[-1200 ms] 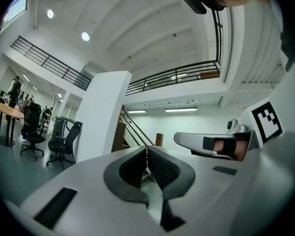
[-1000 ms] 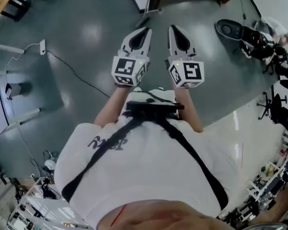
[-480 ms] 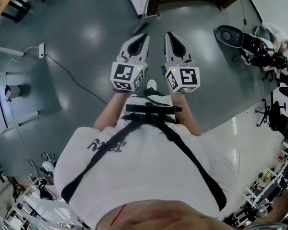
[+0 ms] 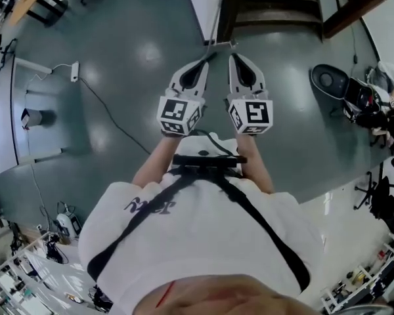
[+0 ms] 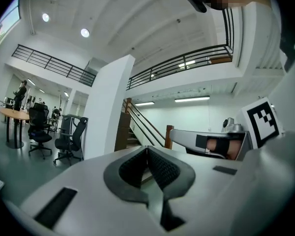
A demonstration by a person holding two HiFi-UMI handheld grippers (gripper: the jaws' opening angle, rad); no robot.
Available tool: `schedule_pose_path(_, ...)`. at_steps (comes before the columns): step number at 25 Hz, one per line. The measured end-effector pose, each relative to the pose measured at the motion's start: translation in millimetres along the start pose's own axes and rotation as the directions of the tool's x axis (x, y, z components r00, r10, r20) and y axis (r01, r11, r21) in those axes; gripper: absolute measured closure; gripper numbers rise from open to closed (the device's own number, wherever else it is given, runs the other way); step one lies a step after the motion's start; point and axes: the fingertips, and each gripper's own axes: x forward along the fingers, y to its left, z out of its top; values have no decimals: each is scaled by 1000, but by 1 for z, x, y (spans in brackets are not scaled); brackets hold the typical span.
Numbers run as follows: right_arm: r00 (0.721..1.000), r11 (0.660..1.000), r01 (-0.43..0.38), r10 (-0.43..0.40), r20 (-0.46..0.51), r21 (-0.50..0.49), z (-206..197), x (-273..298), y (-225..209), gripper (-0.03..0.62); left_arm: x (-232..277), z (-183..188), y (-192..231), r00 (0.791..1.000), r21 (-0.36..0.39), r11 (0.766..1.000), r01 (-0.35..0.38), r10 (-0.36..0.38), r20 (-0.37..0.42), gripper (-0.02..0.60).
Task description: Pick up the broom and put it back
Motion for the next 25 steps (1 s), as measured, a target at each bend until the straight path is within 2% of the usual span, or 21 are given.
schedule_pose_path(6, 999, 999, -33, 34, -29, 25, -18, 44, 3, 585, 27, -6, 30, 1000, -10, 1000, -10, 9, -27, 569)
schedule_pose_path(13, 997, 998, 52, -51, -50, 18, -38, 106, -34, 585, 90, -7, 74, 998, -16, 998, 56, -56, -12, 569)
schedule_pose_path(19, 995, 995, 93, -94, -33, -22, -24, 181, -71, 585, 166, 20, 128, 995, 11, 995, 97, -98, 33, 569)
schedule_pose_path(25, 982, 986, 161, -164, -90, -38, -37, 246, -86, 585, 202, 34, 183, 990, 0, 991, 136, -136, 38, 569)
